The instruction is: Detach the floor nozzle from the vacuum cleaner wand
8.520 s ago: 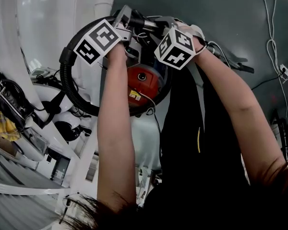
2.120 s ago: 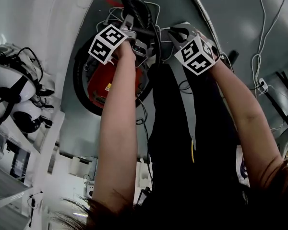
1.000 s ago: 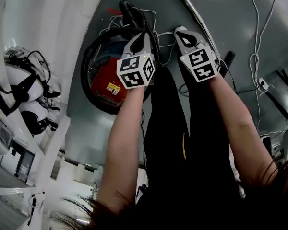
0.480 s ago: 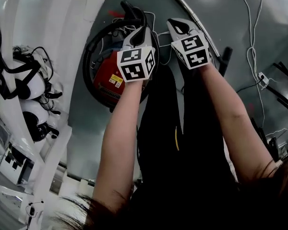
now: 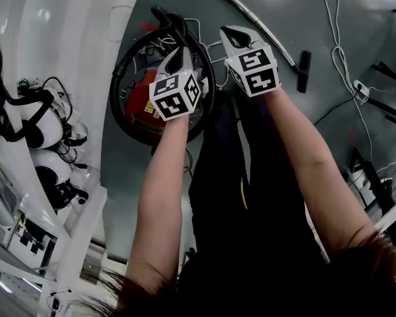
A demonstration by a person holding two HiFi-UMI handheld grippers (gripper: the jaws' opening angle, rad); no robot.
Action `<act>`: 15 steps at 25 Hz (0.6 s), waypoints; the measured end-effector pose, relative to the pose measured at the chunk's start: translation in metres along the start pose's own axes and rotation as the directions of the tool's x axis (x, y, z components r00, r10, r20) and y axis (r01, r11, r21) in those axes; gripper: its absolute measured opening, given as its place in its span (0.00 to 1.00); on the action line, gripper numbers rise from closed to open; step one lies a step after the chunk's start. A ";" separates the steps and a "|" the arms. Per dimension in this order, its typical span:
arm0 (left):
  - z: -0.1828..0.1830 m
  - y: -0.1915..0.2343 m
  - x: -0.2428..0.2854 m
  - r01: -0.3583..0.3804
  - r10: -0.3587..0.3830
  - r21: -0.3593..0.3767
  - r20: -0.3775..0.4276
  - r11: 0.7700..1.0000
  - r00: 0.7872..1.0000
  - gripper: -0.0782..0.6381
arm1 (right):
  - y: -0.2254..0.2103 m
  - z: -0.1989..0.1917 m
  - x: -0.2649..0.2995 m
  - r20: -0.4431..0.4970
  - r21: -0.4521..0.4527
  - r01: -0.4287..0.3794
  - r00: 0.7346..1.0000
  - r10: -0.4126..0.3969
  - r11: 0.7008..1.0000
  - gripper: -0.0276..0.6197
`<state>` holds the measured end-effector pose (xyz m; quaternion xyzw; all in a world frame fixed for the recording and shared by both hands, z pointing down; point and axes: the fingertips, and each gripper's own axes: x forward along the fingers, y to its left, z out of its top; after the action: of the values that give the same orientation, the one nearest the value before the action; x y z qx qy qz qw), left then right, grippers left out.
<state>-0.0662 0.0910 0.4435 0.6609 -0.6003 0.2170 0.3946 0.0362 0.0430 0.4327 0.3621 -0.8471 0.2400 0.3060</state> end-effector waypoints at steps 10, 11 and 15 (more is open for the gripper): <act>0.015 -0.042 0.013 -0.024 0.024 0.003 0.045 1.000 0.999 0.12 | -0.018 -0.020 -0.015 0.019 0.029 -0.032 0.999 0.031 0.999 0.04; 0.014 -0.045 0.014 -0.026 0.025 0.005 0.043 1.000 0.999 0.12 | -0.019 -0.021 -0.016 0.023 0.031 -0.035 0.999 0.035 0.999 0.04; 0.006 -0.054 0.017 -0.027 0.027 0.021 0.031 0.999 0.999 0.12 | -0.023 -0.022 -0.019 0.030 0.046 -0.046 0.999 0.044 0.998 0.04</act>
<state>-0.0125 0.0743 0.4388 0.6602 -0.6128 0.2186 0.3753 0.0720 0.0516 0.4391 0.3534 -0.8537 0.2611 0.2796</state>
